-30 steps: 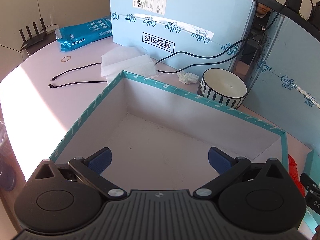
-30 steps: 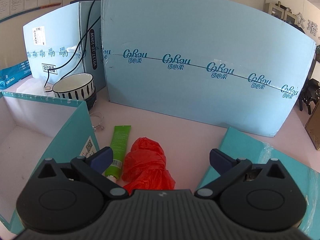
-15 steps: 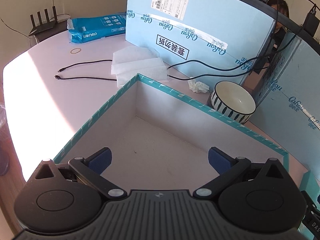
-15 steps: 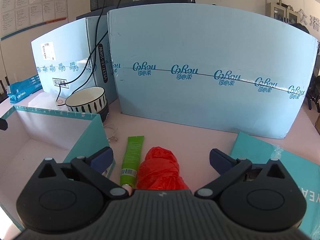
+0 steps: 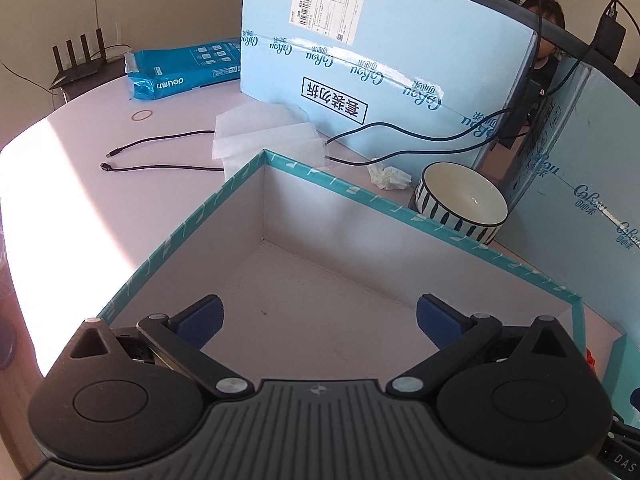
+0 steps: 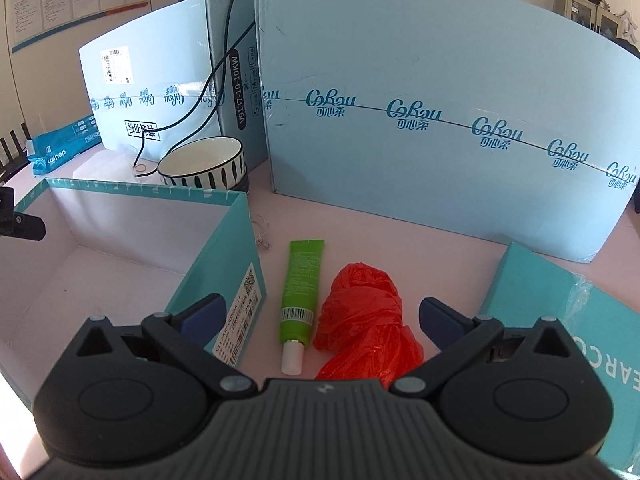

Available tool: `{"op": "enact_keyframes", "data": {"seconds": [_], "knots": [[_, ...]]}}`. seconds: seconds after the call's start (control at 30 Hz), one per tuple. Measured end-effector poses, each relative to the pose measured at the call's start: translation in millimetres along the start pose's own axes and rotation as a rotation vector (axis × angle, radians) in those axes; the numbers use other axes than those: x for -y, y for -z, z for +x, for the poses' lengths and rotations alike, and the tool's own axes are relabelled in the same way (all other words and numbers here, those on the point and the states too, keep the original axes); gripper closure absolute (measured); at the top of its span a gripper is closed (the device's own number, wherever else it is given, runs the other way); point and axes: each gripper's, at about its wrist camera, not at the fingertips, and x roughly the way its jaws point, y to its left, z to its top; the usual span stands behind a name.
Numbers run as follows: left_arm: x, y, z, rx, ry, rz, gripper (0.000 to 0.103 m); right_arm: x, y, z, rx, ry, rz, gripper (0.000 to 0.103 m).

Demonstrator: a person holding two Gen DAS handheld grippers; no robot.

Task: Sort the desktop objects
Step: 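Move the right gripper toward the red plastic bag beside the green tube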

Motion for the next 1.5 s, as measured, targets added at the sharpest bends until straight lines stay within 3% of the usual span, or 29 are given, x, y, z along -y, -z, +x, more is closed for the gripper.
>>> {"op": "enact_keyframes", "data": {"seconds": [0.07,0.2,0.6,0.9,1.23,1.5], "knots": [[2.5,0.2,-1.2,0.018,0.010,0.023,0.000,0.0,2.9,1.2,-0.003,0.047,-0.021,0.000],[5.6,2.3,-3.4,0.012,0.053,0.042,0.000,13.4,6.8,-1.0,0.025,0.051,0.001,0.000],[-5.3,28.9,-37.3,0.034,0.205,-0.030,0.000,32.0,9.9,12.2,0.024,0.064,0.109,0.000],[0.2,41.0,-46.9,0.017,0.188,0.005,0.000,34.7,9.3,26.8,-0.012,0.060,0.108,0.000],[-0.9,35.8,-46.7,0.034,0.112,-0.045,0.000,36.7,3.5,35.7,-0.017,0.069,0.063,0.000],[2.4,34.3,-44.1,0.033,0.078,-0.052,0.000,42.2,2.0,45.4,-0.034,0.021,0.075,0.001]]}}
